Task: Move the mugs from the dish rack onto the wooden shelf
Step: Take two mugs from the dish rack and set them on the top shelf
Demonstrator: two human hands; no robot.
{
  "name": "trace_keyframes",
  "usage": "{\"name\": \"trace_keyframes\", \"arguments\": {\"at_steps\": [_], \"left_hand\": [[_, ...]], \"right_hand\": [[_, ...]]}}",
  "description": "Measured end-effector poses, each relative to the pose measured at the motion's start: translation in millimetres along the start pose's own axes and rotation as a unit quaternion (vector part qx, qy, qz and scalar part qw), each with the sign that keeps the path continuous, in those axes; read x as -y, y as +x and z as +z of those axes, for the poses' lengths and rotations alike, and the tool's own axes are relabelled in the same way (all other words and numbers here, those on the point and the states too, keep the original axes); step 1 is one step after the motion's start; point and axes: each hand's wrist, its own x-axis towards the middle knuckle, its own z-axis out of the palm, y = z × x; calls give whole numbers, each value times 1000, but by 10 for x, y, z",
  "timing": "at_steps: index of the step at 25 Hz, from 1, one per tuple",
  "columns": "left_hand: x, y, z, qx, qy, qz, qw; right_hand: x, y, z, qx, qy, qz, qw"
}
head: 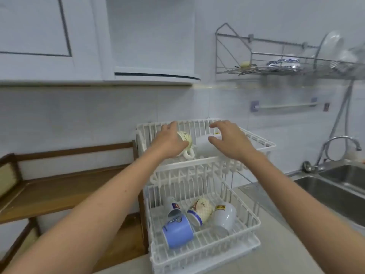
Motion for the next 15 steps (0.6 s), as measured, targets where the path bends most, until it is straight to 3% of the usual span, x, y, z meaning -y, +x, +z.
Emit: {"name": "trace_keyframes", "arguments": {"at_steps": [2, 4, 7, 15], "left_hand": [[21, 172, 121, 80, 70, -77, 991], [96, 319, 203, 137, 70, -154, 976], [157, 476, 311, 135, 26, -185, 973], [120, 400, 77, 7, -42, -170, 984]], "right_hand": [[-260, 255, 10, 136, -62, 18, 989], [-536, 475, 57, 260, -70, 40, 962], [-823, 684, 208, 354, 22, 35, 934], [-831, 793, 263, 243, 194, -23, 950]]}}
